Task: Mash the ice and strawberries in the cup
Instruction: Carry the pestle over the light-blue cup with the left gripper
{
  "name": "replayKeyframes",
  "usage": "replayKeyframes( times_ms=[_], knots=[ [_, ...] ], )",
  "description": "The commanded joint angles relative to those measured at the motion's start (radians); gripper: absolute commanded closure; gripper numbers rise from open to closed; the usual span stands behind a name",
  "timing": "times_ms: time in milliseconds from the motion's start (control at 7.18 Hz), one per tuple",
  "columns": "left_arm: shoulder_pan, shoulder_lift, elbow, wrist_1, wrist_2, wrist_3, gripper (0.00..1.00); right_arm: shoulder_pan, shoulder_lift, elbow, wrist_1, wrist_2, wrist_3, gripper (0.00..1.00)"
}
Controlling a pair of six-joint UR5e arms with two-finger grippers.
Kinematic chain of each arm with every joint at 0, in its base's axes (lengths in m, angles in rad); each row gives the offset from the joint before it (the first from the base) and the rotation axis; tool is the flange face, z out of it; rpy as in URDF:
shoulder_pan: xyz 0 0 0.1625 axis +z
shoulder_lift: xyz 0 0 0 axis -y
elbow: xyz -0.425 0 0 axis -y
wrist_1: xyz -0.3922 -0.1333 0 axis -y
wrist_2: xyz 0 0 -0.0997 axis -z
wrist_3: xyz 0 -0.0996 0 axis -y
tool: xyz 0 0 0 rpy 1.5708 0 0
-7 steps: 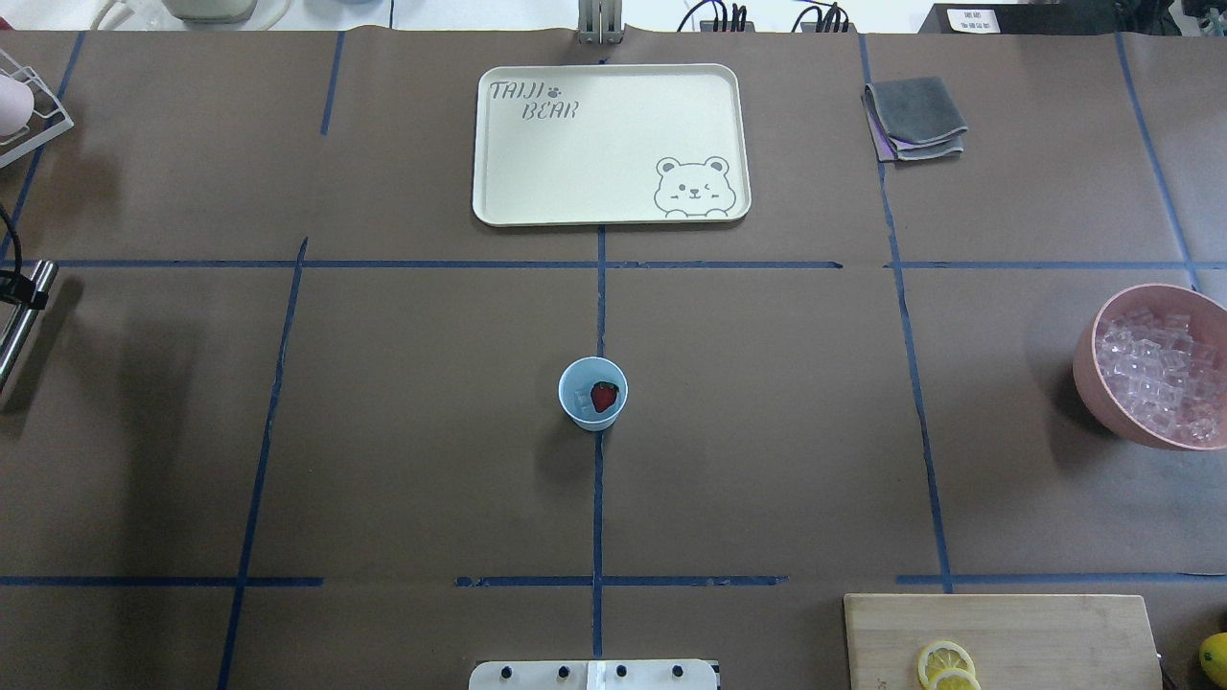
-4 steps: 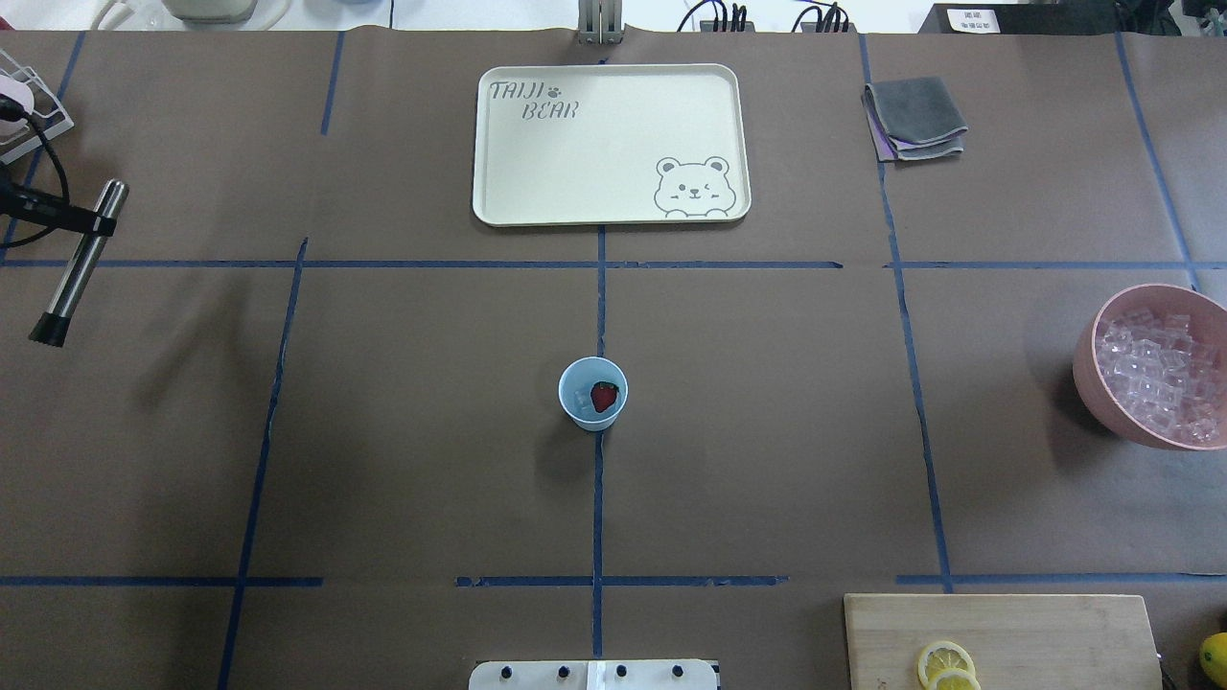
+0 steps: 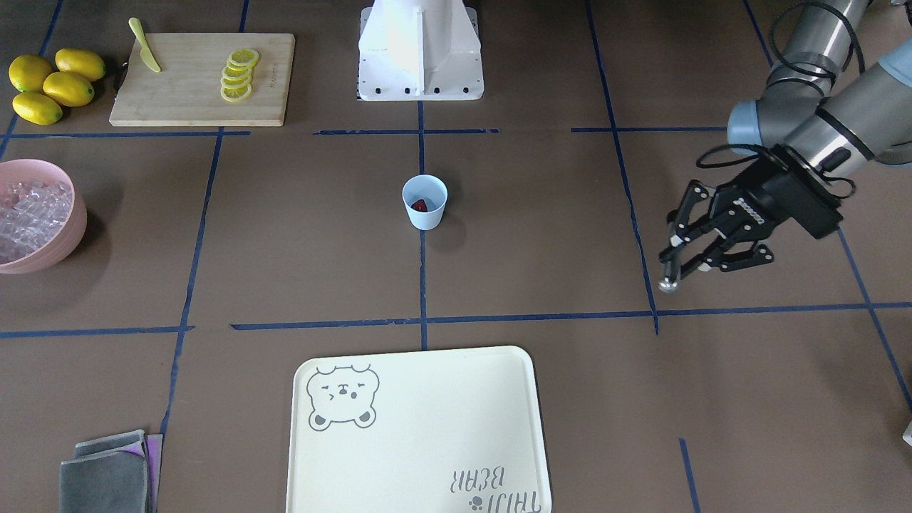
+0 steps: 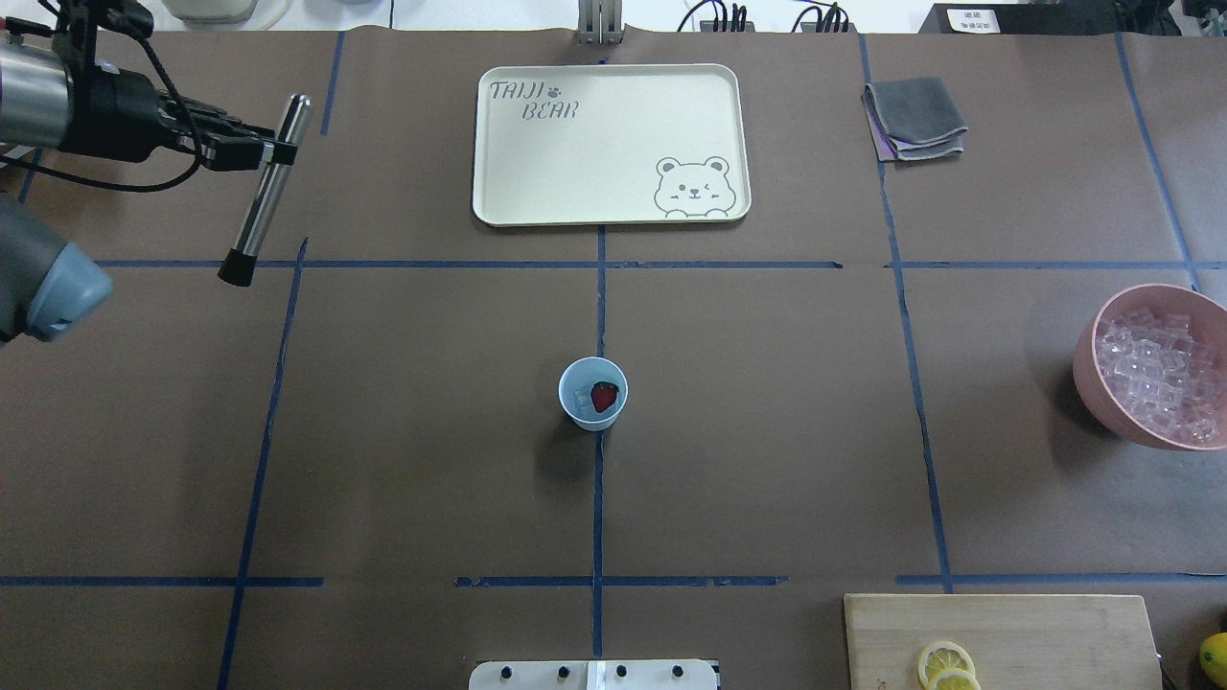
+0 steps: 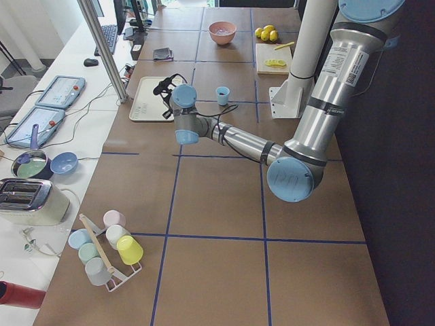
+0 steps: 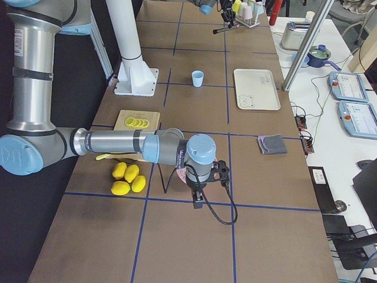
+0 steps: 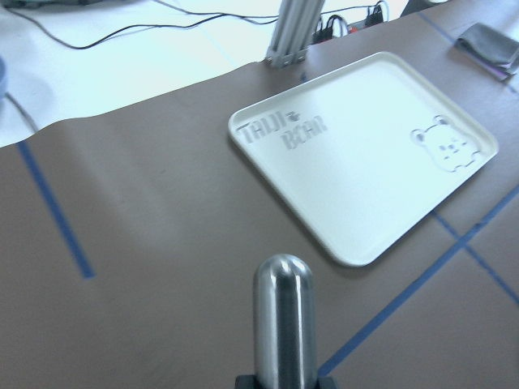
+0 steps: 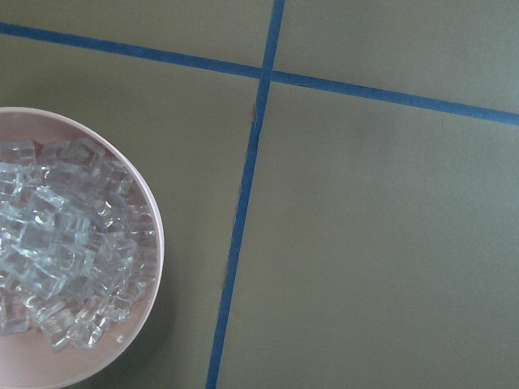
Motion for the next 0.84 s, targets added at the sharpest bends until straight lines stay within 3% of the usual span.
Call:
replayKeyframes(
  times_ms=[0, 139, 279, 418, 696],
  knots=[
    [0.126, -0.091, -0.008, -0.182, 0.097, -0.015, 1.0, 0.003, 0.001, -0.001, 0.0, -0.001, 0.001, 0.0],
    [0.235, -0.1, 0.002, -0.324, 0.292, 0.073, 1.0, 0.003, 0.001, -0.001, 0.0, -0.001, 0.001, 0.0],
    [0.386, -0.107, -0.005, -0.389, 0.464, 0.229, 1.0, 0.003, 0.003, -0.001, 0.0, -0.001, -0.001, 0.0],
    [0.456, -0.159, -0.004, -0.416, 0.564, 0.317, 1.0, 0.003, 0.003, -0.001, 0.0, -0.001, -0.001, 0.0],
    [0.484, -0.211, 0.007, -0.471, 0.593, 0.342, 1.0, 0.003, 0.003, -0.001, 0.0, 0.0, 0.001, 0.0]
  ],
)
